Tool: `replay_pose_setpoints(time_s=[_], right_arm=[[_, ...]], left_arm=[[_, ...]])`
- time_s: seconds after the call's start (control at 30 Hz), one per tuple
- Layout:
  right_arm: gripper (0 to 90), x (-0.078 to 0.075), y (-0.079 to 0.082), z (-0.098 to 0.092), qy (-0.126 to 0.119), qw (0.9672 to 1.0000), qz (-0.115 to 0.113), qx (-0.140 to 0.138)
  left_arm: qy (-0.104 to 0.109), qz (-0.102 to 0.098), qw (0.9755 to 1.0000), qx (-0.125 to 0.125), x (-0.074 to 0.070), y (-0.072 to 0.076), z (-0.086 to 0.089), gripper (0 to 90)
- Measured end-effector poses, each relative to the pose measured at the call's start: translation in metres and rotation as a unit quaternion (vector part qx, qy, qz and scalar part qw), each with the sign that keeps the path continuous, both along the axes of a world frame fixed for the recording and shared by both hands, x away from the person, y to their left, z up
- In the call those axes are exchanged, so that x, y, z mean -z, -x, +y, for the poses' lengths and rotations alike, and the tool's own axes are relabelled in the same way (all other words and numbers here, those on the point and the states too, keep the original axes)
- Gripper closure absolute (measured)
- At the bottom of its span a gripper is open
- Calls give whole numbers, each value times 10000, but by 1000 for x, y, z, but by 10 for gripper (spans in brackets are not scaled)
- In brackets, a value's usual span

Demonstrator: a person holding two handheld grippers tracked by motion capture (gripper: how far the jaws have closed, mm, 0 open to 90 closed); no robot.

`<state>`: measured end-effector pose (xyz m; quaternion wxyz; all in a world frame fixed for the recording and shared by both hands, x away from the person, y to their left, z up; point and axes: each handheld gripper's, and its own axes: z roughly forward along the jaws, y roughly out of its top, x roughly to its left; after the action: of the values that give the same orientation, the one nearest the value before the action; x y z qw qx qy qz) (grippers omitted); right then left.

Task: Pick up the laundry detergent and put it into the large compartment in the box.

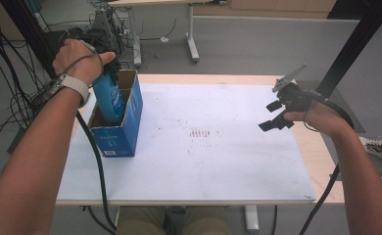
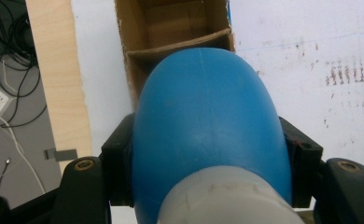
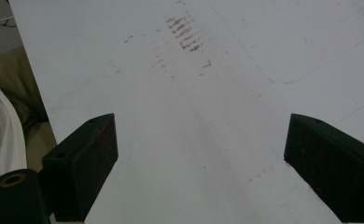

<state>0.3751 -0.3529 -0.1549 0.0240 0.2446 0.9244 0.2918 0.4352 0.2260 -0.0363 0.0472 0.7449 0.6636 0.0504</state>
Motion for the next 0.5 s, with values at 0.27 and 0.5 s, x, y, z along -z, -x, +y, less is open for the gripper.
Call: replay_pose_setpoints(time_s=[0.27,0.5], right_arm=[[97,1,1,0,-4,10000,13,24],[97,3,0,-1,14,10000,40,24]], left_arm=[[19,2,10000,-9,13,-2,3,371],[-43,11,10000,14,24,-4,2,371]])
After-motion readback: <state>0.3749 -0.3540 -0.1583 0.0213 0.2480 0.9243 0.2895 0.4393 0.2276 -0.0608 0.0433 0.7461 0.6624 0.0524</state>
